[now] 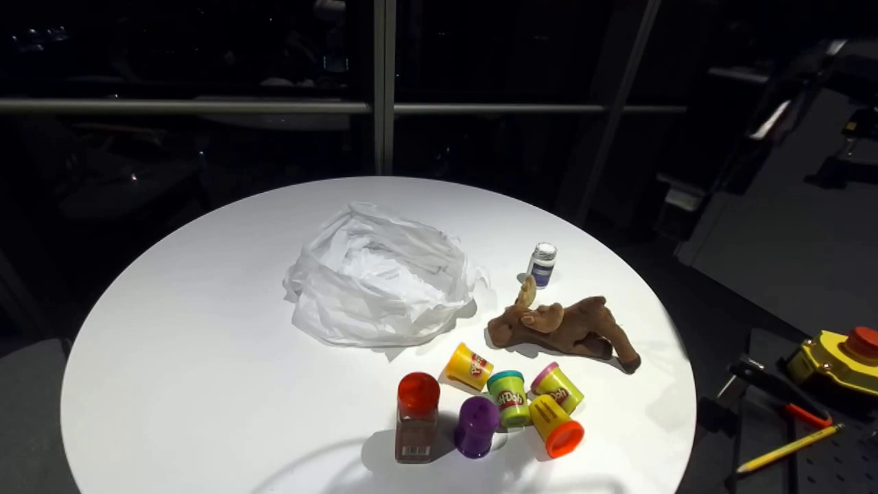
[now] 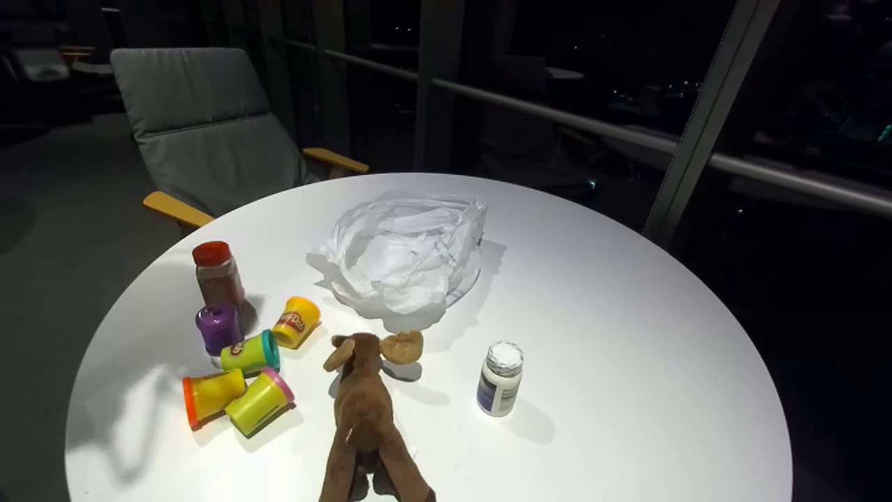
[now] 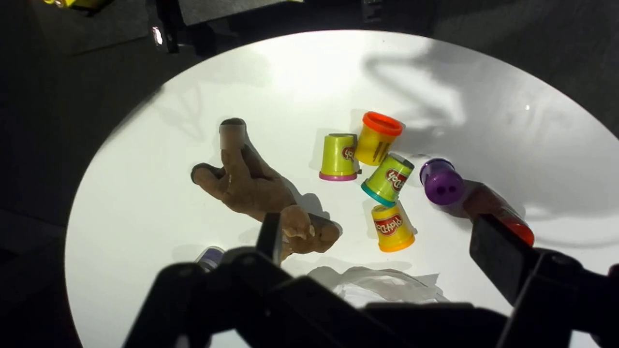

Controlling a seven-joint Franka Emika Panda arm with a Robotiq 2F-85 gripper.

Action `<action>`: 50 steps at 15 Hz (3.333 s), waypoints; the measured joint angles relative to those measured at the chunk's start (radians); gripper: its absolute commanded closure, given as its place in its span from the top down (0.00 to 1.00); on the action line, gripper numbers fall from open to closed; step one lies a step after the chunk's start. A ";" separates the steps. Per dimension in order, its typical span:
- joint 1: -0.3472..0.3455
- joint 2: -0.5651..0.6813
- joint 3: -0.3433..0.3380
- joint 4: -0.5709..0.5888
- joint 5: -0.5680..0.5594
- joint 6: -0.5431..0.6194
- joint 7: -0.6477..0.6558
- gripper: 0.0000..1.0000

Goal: Pick up all the objects on the table and put them on the plastic

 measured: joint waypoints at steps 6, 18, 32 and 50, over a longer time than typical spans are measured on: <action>0.027 0.310 0.013 0.014 0.019 0.353 0.203 1.00; 0.344 0.827 -0.112 0.303 -0.363 0.605 1.056 1.00; 0.360 0.900 -0.264 0.419 -0.367 0.483 0.914 1.00; 0.251 0.890 -0.230 0.377 -0.183 0.512 0.499 1.00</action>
